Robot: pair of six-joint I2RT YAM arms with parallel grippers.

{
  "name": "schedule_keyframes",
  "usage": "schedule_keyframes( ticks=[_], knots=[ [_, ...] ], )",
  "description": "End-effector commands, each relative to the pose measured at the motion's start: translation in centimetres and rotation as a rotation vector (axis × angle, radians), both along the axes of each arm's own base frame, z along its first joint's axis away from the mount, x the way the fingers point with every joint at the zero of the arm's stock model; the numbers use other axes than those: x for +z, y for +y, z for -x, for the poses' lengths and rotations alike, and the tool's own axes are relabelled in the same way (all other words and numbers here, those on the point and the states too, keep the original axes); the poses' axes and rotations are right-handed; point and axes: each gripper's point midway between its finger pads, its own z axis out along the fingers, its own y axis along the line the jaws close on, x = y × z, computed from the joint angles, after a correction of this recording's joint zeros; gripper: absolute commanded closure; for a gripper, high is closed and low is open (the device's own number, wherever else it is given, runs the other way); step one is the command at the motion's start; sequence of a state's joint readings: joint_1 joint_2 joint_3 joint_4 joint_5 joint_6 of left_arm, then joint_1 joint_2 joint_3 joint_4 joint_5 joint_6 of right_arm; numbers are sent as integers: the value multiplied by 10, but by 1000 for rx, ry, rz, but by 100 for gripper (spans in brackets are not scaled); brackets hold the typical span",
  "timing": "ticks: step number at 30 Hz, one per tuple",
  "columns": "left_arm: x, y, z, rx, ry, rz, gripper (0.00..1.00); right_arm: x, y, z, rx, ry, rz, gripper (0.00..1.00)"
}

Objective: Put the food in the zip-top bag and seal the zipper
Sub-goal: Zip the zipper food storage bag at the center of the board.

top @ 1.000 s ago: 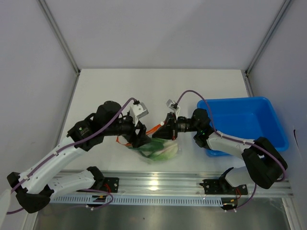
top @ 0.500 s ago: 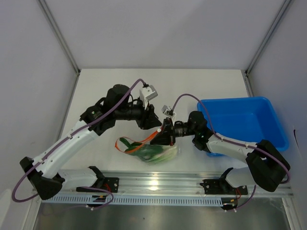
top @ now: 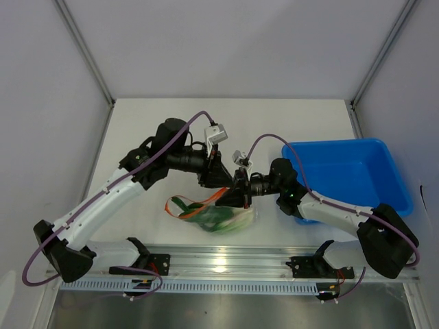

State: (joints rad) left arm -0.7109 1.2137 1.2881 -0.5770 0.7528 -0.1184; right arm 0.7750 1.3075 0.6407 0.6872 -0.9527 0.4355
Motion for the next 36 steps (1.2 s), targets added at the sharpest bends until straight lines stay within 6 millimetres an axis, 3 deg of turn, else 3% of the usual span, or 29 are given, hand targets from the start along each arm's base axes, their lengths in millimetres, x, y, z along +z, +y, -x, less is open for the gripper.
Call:
schedule_keyframes(
  ticks=[1, 8, 13, 22, 30, 36],
  knots=[
    [9, 1, 11, -52, 7, 52, 65, 27, 1, -6, -23, -78, -60, 100],
    [-11, 4, 10, -33, 35, 11, 67, 31, 0, -7, -36, -78, -66, 100],
    [-16, 4, 8, -23, 37, 5, 68, 32, -2, -7, -43, -82, -66, 100],
    [-14, 8, -1, 13, 25, 14, 64, 33, -1, -7, -38, -76, -68, 100],
    [1, 22, -19, 114, -7, 66, 58, 34, -1, -5, -28, -74, -71, 100],
    [1, 17, -21, 90, 8, 75, 53, 34, 0, -4, -25, -74, -72, 100]
  ],
)
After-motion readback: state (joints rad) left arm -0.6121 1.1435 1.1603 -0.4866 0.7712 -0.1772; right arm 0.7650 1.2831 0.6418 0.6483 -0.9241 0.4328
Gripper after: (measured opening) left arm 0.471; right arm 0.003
